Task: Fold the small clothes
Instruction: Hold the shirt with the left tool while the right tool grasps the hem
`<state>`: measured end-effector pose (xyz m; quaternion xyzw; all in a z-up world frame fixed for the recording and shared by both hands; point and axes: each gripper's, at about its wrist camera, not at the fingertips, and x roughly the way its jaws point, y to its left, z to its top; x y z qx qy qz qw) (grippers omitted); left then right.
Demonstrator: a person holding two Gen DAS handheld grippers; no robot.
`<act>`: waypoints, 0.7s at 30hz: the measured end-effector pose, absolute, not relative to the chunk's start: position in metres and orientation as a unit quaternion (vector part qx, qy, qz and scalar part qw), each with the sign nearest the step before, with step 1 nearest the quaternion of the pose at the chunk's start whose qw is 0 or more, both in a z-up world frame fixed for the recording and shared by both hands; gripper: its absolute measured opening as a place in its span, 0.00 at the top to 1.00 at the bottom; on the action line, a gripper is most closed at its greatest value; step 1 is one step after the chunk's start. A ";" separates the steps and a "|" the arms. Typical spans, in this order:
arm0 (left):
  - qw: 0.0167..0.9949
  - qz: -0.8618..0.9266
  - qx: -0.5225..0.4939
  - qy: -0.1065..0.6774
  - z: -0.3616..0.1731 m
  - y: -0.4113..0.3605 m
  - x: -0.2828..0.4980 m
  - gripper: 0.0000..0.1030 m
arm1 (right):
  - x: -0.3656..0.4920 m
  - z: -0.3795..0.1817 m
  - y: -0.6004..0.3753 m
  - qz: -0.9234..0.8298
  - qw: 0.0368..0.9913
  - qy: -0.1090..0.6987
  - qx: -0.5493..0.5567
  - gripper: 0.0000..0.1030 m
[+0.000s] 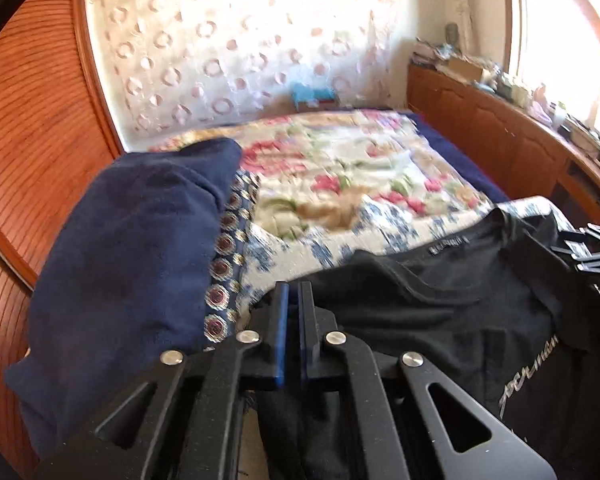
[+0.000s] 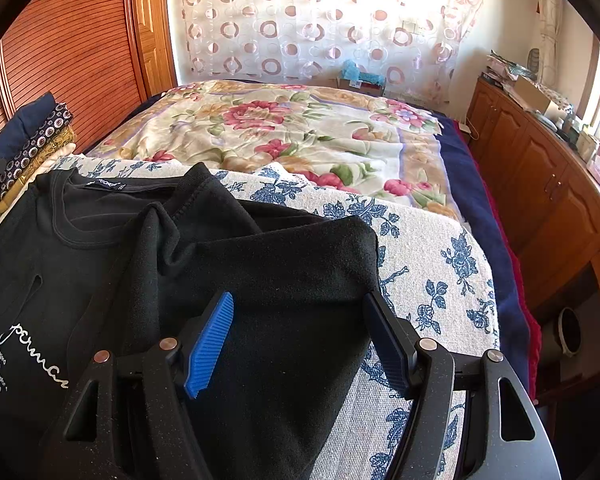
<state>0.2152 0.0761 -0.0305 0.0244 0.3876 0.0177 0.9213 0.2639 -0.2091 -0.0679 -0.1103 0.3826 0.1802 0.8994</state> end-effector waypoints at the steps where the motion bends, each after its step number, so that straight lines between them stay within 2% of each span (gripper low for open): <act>1: 0.918 0.017 0.027 0.395 -0.033 0.076 0.216 0.92 | 0.264 -0.068 -0.209 0.180 0.899 0.383 -0.110 0.32; 2: 0.915 0.015 0.028 0.403 -0.037 0.076 0.217 0.80 | 0.264 -0.068 -0.209 0.180 0.899 0.382 -0.110 0.32; 3: 0.910 0.008 0.027 0.414 -0.043 0.075 0.221 0.76 | 0.264 -0.068 -0.209 0.180 0.899 0.382 -0.110 0.32; 4: 0.905 0.003 0.024 0.424 -0.049 0.075 0.224 0.67 | 0.264 -0.068 -0.209 0.180 0.900 0.382 -0.110 0.32; 5: 0.903 0.000 0.022 0.430 -0.053 0.074 0.225 0.64 | 0.264 -0.068 -0.209 0.180 0.900 0.382 -0.110 0.32; 16: 0.884 0.009 0.040 0.466 -0.087 0.064 0.237 0.64 | 0.264 -0.069 -0.209 0.181 0.900 0.382 -0.111 0.32; 18: 0.886 0.006 0.044 0.461 -0.089 0.063 0.238 0.68 | 0.264 -0.069 -0.209 0.181 0.900 0.382 -0.111 0.32; 20: 0.887 -0.003 0.048 0.460 -0.090 0.060 0.239 0.93 | 0.264 -0.069 -0.209 0.181 0.900 0.382 -0.111 0.32; 21: 0.887 -0.006 0.051 0.458 -0.088 0.058 0.239 0.94 | 0.264 -0.069 -0.209 0.181 0.900 0.382 -0.111 0.32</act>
